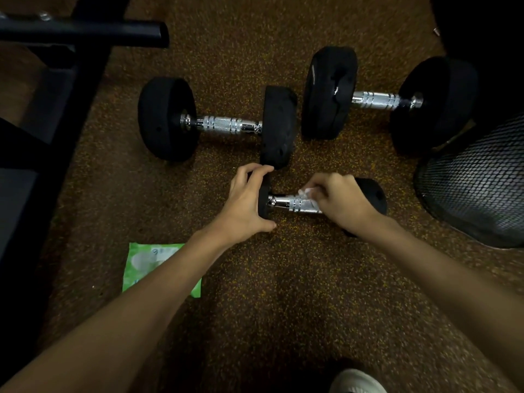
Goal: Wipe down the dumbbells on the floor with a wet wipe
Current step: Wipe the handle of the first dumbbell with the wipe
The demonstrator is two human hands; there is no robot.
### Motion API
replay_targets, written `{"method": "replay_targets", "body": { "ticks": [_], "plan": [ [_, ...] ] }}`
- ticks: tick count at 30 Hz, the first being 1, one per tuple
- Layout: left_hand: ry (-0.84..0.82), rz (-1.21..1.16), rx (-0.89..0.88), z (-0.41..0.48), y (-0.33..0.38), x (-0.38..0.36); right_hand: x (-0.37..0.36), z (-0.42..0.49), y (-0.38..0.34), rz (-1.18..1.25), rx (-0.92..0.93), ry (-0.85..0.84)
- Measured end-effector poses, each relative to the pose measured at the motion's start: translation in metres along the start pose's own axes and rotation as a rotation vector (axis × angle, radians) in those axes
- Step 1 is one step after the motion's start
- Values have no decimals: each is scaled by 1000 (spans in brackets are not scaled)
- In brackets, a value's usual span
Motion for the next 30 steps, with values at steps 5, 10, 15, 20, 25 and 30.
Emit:
{"method": "replay_targets", "body": {
  "ticks": [5, 10, 15, 20, 25, 30],
  "plan": [
    [-19, -13, 2, 1, 0, 0, -10, 13, -11, -62, 7, -14],
    [-21, -18, -3, 0, -2, -1, -2, -30, -15, -104, 185, 130],
    [-29, -41, 2, 1, -2, -1, 7, -10, 10, -43, 6, 136],
    [-26, -38, 3, 0, -1, -1, -8, 1, -20, -34, 61, 84],
    [-20, -35, 1, 1, -2, 0, 0, -32, -18, -109, 158, 178],
    [-14, -59, 2, 0, -3, -1, -10, 10, 16, -144, -32, 4]
  ]
}}
Point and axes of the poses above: each hand's wrist, its own z-axis towards the middle knuckle, its own x-axis out of the back of the hand, y = z × x, the point moved 9 cm from there along z, towards the middle knuckle, and after that the axes turned 6 degrees about -x, right-handed, at the moved point
